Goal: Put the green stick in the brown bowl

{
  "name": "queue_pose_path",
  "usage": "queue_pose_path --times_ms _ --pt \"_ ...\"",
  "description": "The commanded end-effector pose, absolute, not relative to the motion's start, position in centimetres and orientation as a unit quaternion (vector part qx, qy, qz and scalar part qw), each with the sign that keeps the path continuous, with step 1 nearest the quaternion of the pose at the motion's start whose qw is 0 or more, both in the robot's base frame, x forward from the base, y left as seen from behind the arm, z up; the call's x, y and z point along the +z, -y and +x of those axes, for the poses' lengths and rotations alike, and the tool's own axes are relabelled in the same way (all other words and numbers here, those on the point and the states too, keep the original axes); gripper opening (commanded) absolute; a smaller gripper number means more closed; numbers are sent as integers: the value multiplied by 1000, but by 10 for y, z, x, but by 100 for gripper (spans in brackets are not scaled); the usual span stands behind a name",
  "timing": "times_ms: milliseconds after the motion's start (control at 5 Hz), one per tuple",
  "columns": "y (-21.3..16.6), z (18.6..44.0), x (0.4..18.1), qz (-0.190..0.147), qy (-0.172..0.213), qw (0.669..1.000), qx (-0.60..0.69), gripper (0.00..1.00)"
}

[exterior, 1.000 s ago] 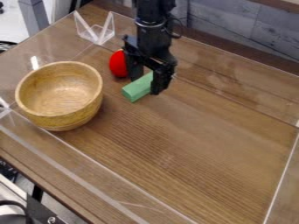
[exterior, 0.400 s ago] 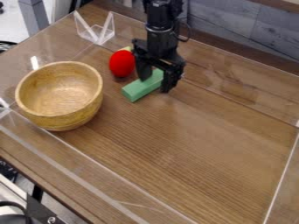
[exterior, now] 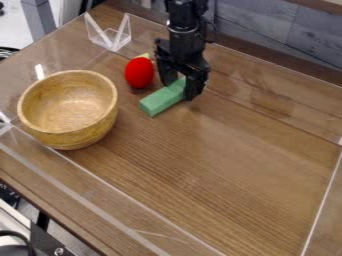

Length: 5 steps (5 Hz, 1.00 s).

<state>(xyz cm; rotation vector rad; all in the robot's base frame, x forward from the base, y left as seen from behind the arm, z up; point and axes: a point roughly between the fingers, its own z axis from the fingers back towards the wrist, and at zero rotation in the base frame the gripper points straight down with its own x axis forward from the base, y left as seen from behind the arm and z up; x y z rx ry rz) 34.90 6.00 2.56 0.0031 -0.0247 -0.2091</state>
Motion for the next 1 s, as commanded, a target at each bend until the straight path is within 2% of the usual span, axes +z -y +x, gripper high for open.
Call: queue_pose_path --times_ms 0,200,400,800 --pt "-55 346 42 -1 30 990 -138 100" --pt "-62 345 42 -3 29 987 -158 0" --pt "-72 342 41 -7 31 984 -173 0" --pt "-68 333 57 -20 42 992 -119 0"
